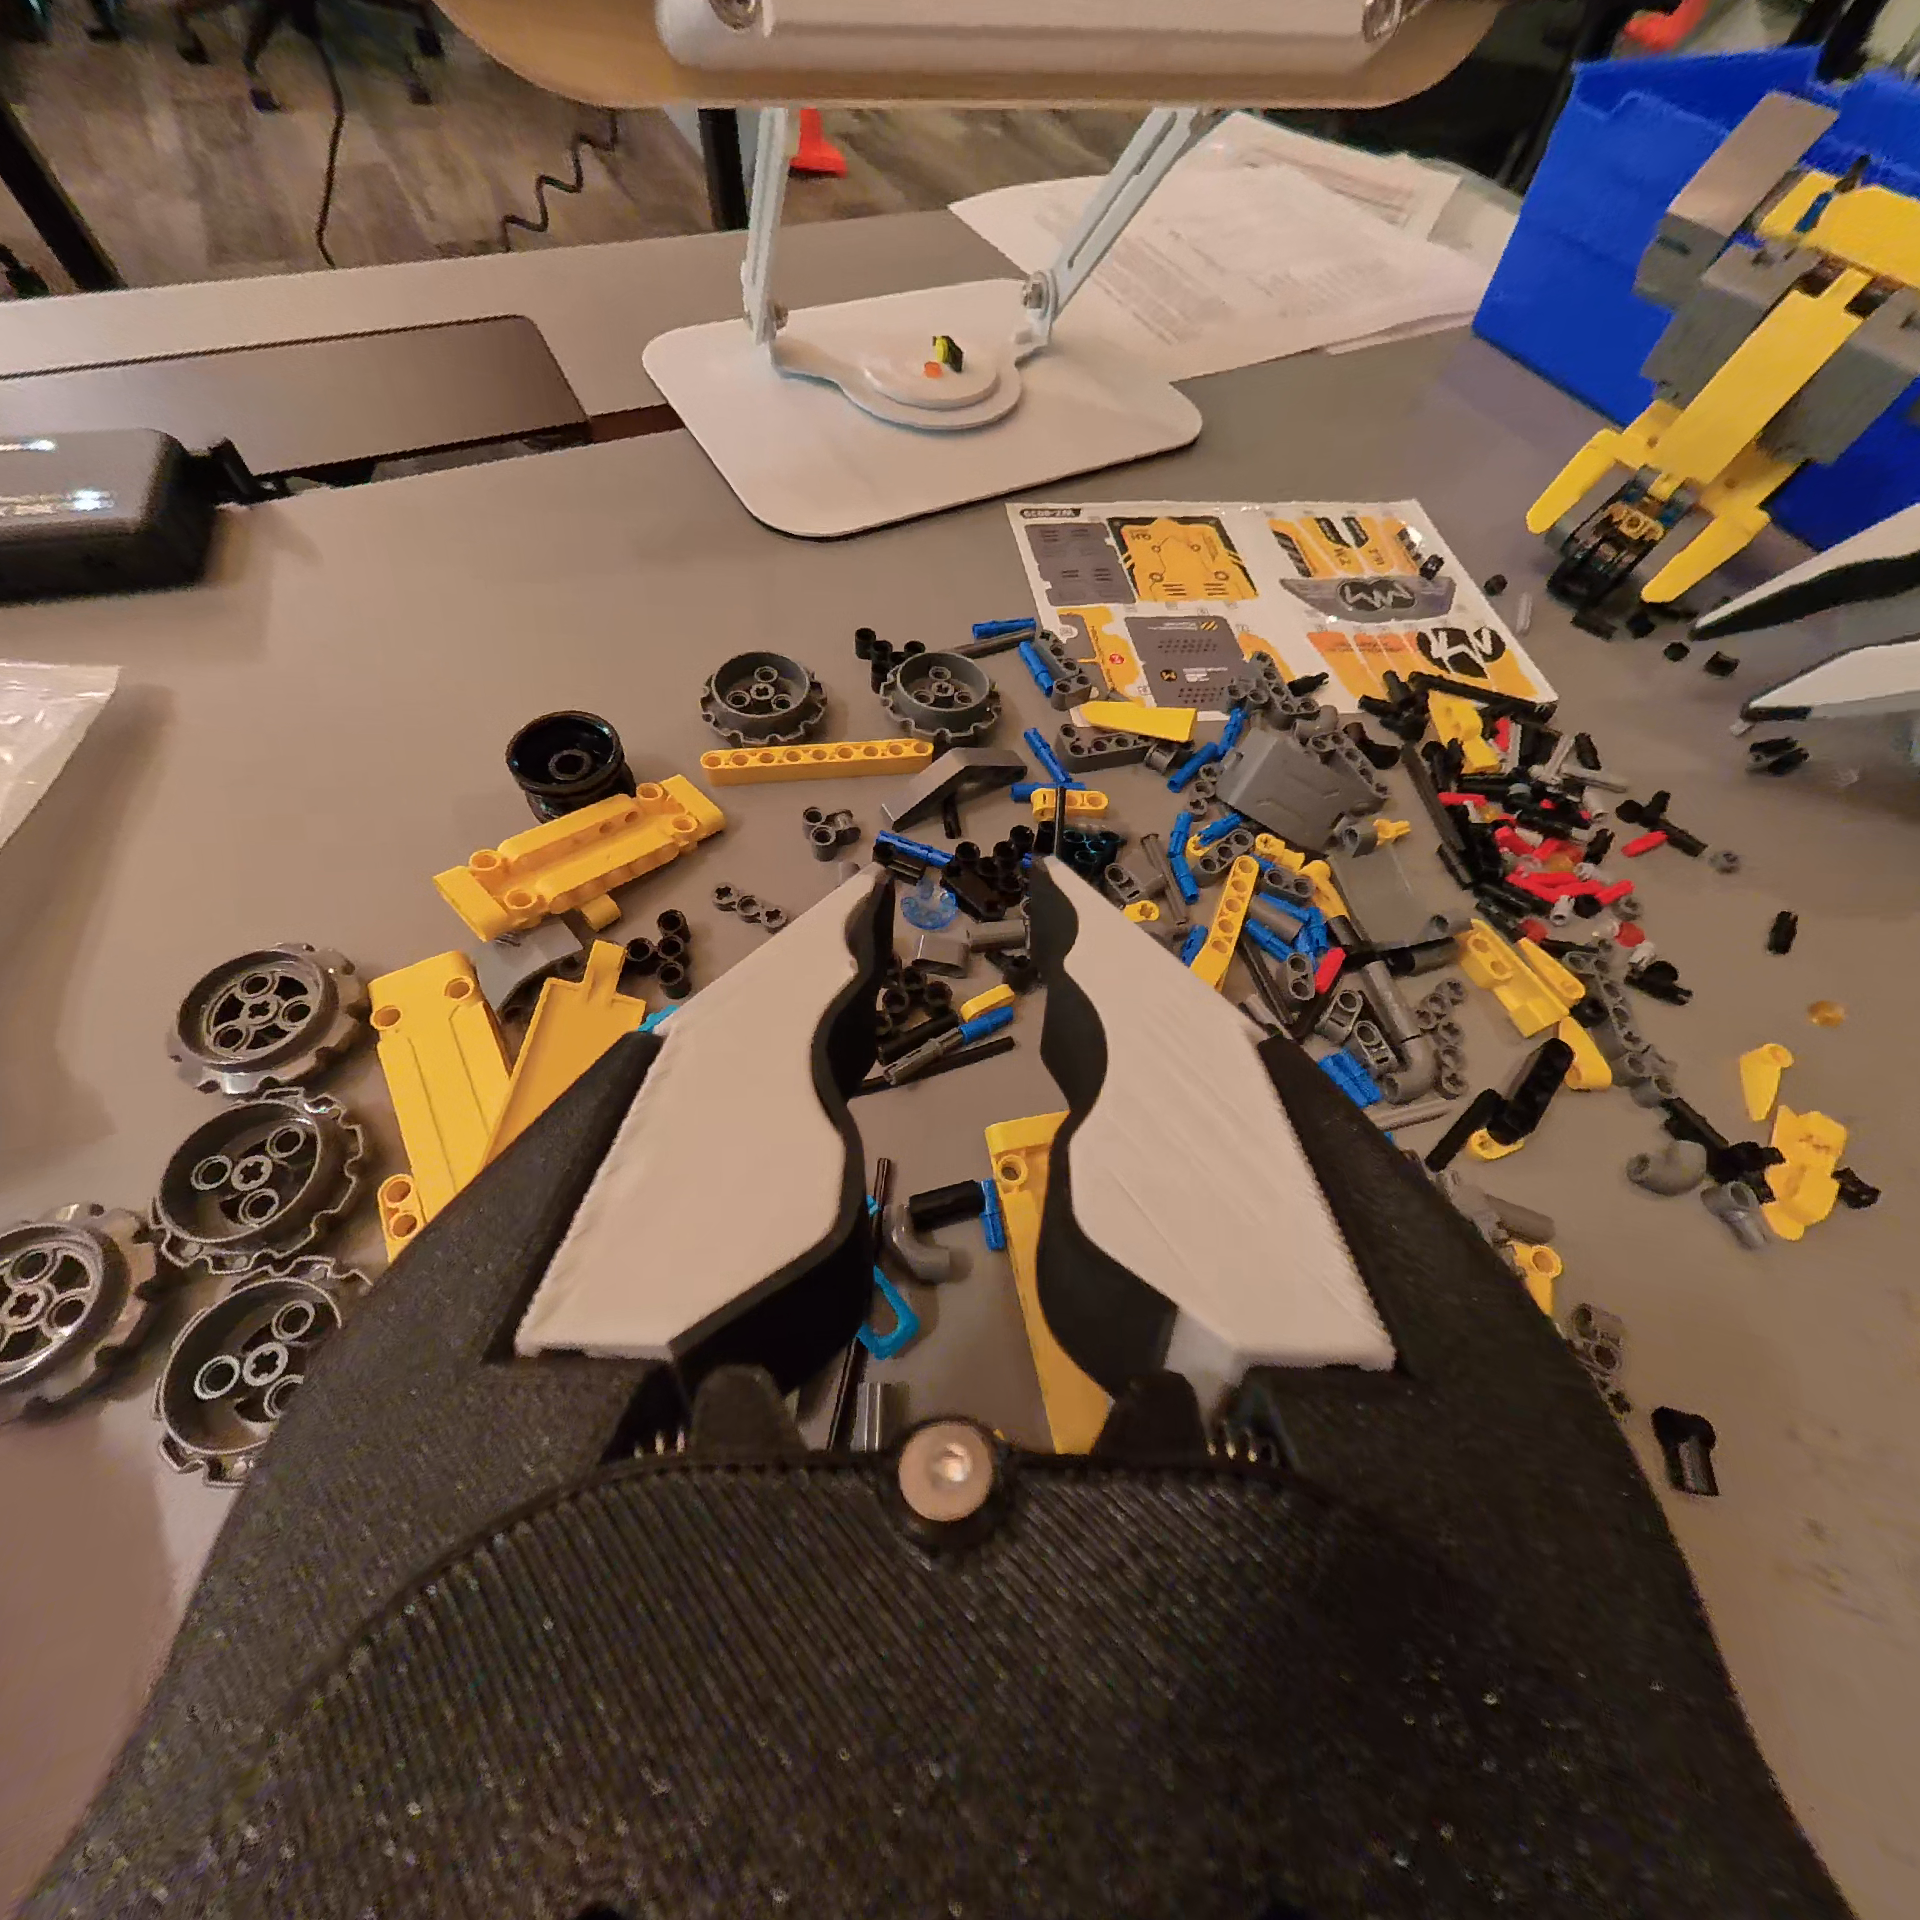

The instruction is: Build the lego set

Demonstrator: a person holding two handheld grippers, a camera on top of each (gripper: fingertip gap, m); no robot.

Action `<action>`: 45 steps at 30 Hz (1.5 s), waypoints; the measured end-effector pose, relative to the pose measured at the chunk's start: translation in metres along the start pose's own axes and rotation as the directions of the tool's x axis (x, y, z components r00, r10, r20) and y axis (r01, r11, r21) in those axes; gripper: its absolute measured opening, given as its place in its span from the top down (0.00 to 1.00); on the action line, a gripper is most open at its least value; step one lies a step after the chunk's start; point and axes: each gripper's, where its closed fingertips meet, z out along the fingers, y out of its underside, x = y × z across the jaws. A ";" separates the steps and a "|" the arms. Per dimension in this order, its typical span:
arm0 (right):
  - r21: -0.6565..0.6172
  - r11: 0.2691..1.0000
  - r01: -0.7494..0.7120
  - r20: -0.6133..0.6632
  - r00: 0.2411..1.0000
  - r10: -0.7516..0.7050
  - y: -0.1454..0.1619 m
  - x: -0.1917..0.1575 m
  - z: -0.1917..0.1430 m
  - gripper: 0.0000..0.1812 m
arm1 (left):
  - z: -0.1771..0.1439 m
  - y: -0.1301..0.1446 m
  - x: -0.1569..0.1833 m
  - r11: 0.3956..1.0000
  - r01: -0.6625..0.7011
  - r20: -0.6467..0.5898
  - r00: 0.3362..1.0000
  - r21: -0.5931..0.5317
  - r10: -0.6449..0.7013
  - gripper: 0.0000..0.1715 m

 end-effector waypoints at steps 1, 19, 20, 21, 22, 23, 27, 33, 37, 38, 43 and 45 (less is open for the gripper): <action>-0.007 1.000 -0.012 0.000 1.000 0.012 0.001 0.000 0.000 0.79 | 0.000 0.000 0.000 1.000 -0.001 0.000 1.000 -0.001 0.001 0.86; 0.000 0.996 -0.087 0.037 0.996 0.087 0.001 0.002 -0.001 0.77 | 0.001 -0.001 -0.002 0.997 -0.079 0.062 0.995 -0.006 0.080 0.83; -0.004 0.996 -0.084 0.036 0.996 0.084 0.002 0.002 -0.001 0.77 | 0.001 -0.001 -0.002 0.998 -0.069 0.058 0.996 -0.004 0.069 0.83; -0.007 0.997 -0.083 0.036 0.996 0.083 0.002 0.002 0.000 0.77 | 0.001 -0.001 -0.002 0.998 -0.061 0.054 0.997 -0.003 0.061 0.83; -0.011 0.996 -0.083 0.039 0.996 0.084 0.002 0.002 0.000 0.77 | 0.001 -0.001 -0.002 0.998 -0.058 0.051 0.997 -0.002 0.058 0.83; -0.013 0.996 -0.085 0.042 0.995 0.086 0.003 0.002 0.000 0.77 | 0.001 -0.002 -0.002 0.998 -0.060 0.053 0.997 -0.001 0.060 0.83; -0.013 0.996 -0.092 0.052 0.994 0.092 0.003 0.001 0.000 0.77 | 0.001 0.000 -0.002 0.997 -0.073 0.057 0.996 -0.011 0.074 0.83; -0.023 0.998 -0.063 0.051 0.997 0.064 0.004 -0.002 0.001 0.77 | 0.005 0.005 -0.001 0.996 -0.085 0.054 0.995 -0.034 0.087 0.82; -0.028 0.998 -0.050 0.050 0.997 0.051 0.004 -0.003 0.002 0.77 | 0.005 0.005 0.000 0.996 -0.087 0.049 0.995 -0.035 0.088 0.82; -0.027 0.998 -0.049 0.050 0.998 0.050 0.004 -0.003 0.002 0.77 | 0.005 0.004 0.001 0.996 -0.086 0.044 0.995 -0.028 0.087 0.82; -0.029 0.998 -0.048 0.051 0.997 0.049 0.004 -0.004 0.002 0.77 | 0.003 0.000 0.001 0.997 -0.073 0.035 0.997 -0.008 0.073 0.82; -0.032 0.998 -0.053 0.052 0.997 0.054 0.005 -0.003 0.002 0.77 | 0.003 0.000 0.001 0.998 -0.068 0.031 0.997 -0.008 0.068 0.82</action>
